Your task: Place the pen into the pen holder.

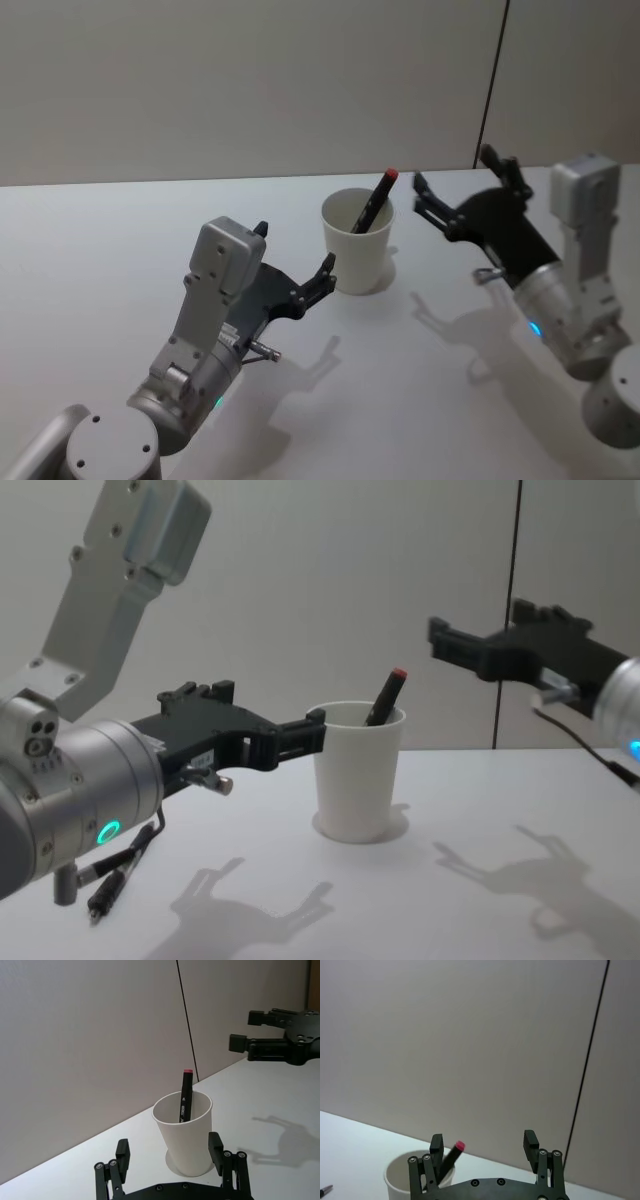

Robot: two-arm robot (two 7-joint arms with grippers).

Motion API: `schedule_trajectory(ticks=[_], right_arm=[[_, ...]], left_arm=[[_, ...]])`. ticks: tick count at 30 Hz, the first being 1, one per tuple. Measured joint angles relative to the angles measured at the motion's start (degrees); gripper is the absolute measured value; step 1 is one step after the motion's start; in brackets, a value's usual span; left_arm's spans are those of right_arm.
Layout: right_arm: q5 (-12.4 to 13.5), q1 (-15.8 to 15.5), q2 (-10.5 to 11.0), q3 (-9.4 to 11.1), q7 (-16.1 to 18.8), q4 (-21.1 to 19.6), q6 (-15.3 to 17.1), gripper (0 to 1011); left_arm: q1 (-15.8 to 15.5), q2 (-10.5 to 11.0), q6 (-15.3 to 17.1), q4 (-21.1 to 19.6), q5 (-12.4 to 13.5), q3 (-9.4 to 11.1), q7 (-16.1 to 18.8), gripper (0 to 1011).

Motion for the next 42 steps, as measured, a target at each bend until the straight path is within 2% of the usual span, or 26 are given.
schedule_trajectory(ticks=[17,29,42], right_arm=[[5.4,-8.3,5.7,3.1,-1.8,-10.0,11.0,1002],[8.9,-14.3,9.5,4.9,-2.1,-16.2,15.1,1002],[10.8,-17.8,11.6,5.9,-2.1,-19.7,16.7,1002]], left_arm=[[0.0,0.0,0.0,0.0,0.0,0.0,0.0,1000],[0.0,0.0,0.0,0.0,0.0,0.0,0.0,1000],[0.0,0.0,0.0,0.0,0.0,0.0,0.0,1000]])
